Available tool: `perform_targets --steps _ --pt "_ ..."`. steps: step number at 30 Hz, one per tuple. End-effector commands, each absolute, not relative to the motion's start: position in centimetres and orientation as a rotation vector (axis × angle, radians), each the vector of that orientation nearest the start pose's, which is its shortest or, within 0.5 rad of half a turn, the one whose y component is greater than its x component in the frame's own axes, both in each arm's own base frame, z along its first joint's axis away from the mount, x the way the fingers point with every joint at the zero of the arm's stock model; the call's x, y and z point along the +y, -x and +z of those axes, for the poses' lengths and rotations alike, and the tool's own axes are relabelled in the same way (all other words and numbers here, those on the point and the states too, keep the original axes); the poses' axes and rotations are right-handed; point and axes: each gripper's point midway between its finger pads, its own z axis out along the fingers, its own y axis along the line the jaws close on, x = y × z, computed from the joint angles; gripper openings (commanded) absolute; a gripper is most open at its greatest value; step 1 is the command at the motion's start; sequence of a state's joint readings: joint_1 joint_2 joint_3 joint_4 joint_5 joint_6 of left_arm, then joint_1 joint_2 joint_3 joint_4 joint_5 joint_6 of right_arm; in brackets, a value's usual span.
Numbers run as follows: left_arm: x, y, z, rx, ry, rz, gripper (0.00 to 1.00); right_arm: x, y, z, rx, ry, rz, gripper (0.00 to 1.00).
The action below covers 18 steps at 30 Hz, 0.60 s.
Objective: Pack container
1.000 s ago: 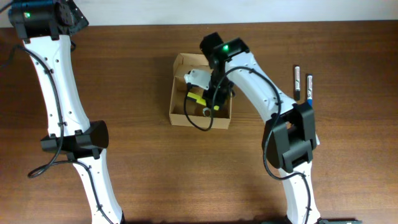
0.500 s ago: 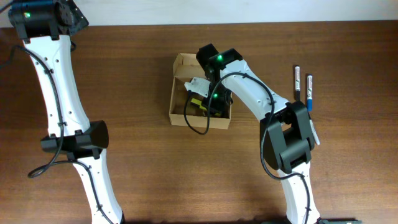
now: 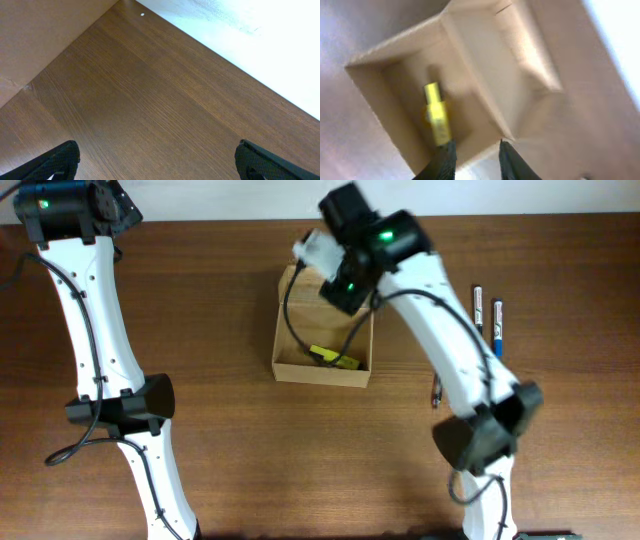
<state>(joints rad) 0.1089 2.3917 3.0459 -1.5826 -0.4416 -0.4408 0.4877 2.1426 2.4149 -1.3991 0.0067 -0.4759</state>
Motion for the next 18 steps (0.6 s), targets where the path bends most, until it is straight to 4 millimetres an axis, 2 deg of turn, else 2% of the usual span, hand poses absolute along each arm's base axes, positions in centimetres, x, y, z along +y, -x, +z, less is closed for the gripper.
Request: perform_targets --steps 1,3,5,7,8,9,10,12,14,18 --pt "12.9 -49.0 32.1 2.248 0.822 0.397 1.00 18.2 -43.4 30.3 2.351 0.981 -0.125 0.34" --pt "12.9 -49.0 32.1 2.249 0.821 0.397 1.00 15.2 -43.7 31.9 2.368 0.849 -0.133 0.34" --pt "12.9 -49.0 32.1 2.249 0.821 0.396 1.00 11.7 -44.4 32.3 2.404 0.722 -0.151 0.34" --pt "12.9 -49.0 32.1 2.249 0.821 0.397 1.00 7.6 -45.4 31.6 2.459 0.572 -0.173 0.34" --pt "12.9 -49.0 32.1 2.249 0.821 0.396 1.00 5.2 -46.1 30.7 2.496 0.468 -0.178 0.33" --pt "12.9 -49.0 32.1 2.248 0.822 0.397 1.00 3.5 -46.5 29.7 2.524 0.401 -0.174 0.34" --pt "12.9 -49.0 32.1 2.249 0.821 0.397 1.00 1.5 -46.8 28.0 2.566 0.316 -0.150 0.33" --pt "12.9 -49.0 32.1 2.249 0.821 0.397 1.00 -1.0 -47.0 24.2 2.648 0.192 -0.076 0.33" --pt "12.9 -49.0 32.1 2.249 0.821 0.397 1.00 -2.5 -46.6 19.7 2.739 0.073 0.028 0.33" --pt "12.9 -49.0 32.1 2.249 0.821 0.396 1.00 -4.0 -45.3 12.3 2.885 -0.028 0.105 0.34"
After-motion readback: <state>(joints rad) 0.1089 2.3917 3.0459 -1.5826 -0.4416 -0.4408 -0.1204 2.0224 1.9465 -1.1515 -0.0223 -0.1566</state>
